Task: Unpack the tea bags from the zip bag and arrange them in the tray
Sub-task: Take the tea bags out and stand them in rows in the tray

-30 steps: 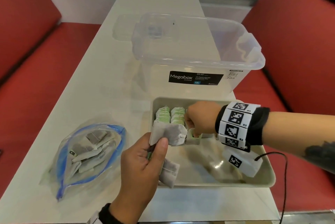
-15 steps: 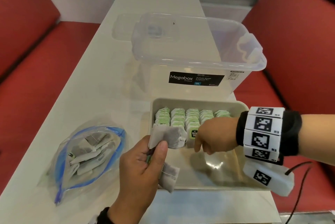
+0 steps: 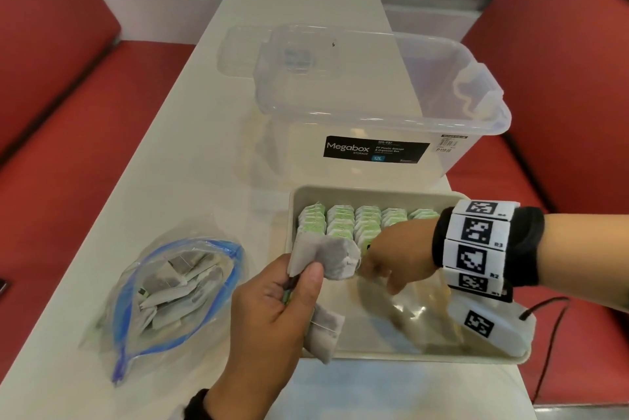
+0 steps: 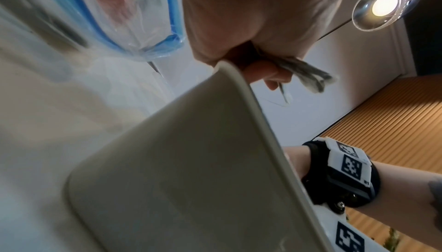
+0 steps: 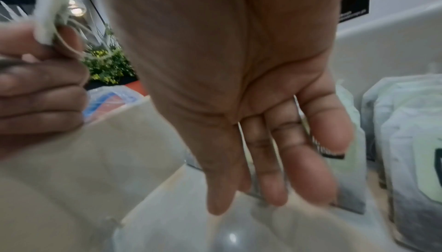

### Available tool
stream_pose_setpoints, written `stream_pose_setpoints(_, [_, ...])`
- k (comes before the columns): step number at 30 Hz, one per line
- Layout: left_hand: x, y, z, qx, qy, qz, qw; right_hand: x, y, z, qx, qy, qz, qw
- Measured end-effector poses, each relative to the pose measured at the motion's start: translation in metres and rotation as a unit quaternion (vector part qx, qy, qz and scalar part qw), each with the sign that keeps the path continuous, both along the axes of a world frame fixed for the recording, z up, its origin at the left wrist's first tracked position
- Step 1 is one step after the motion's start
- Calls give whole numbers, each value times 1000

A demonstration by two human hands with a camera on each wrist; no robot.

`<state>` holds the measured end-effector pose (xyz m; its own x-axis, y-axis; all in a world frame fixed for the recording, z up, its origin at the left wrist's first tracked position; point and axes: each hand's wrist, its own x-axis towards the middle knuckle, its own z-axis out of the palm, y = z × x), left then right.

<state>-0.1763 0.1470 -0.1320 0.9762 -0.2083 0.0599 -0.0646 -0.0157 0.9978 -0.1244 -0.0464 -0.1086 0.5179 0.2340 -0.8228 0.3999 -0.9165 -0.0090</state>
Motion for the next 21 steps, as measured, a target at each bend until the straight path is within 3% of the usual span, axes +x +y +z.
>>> stream_pose_setpoints(3, [7,0,6,-18,56,0,998,-4,1,22,35,-42,-49,997])
stream_pose_setpoints(5, [13,0,10,-58,115,-10,992,-8,1,45,96,-127,-73,985])
stream_pose_setpoints(8, [16,0,22,-103,214,-34,971,-18,1,75,221,-301,-107,922])
stream_pose_setpoints(10, [13,1,30,-118,262,-60,956,-29,2,86,310,-365,-96,873])
stream_pose_setpoints(15, [4,-4,41,-146,316,-110,931,-45,4,81,391,-388,4,835])
stream_pose_setpoints(18, [-3,-6,48,-135,304,-127,934,-47,1,84,431,-381,-106,811])
stream_pose_setpoints(21, [-3,-6,41,-59,237,-91,965,-45,-7,88,447,-352,-238,787])
